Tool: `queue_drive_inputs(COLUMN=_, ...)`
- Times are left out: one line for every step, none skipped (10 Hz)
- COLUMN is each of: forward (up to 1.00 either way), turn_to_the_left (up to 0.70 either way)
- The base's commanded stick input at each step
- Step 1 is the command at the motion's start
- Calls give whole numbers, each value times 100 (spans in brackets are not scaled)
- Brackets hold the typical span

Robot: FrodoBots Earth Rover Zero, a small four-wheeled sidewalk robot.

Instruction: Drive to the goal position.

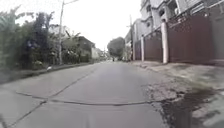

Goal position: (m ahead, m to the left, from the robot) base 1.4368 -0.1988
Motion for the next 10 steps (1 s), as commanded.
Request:
queue_drive_inputs(forward=100, turn_to_the_left=0)
queue_drive_inputs(forward=100, turn_to_the_left=0)
queue_drive_inputs(forward=100, turn_to_the_left=0)
queue_drive_inputs(forward=100, turn_to_the_left=0)
queue_drive_inputs(forward=100, turn_to_the_left=0)
queue_drive_inputs(forward=100, turn_to_the_left=0)
queue_drive_inputs(forward=100, turn_to_the_left=-3)
queue_drive_inputs(forward=100, turn_to_the_left=-18)
queue_drive_inputs(forward=100, turn_to_the_left=-32)
queue_drive_inputs(forward=100, turn_to_the_left=-40)
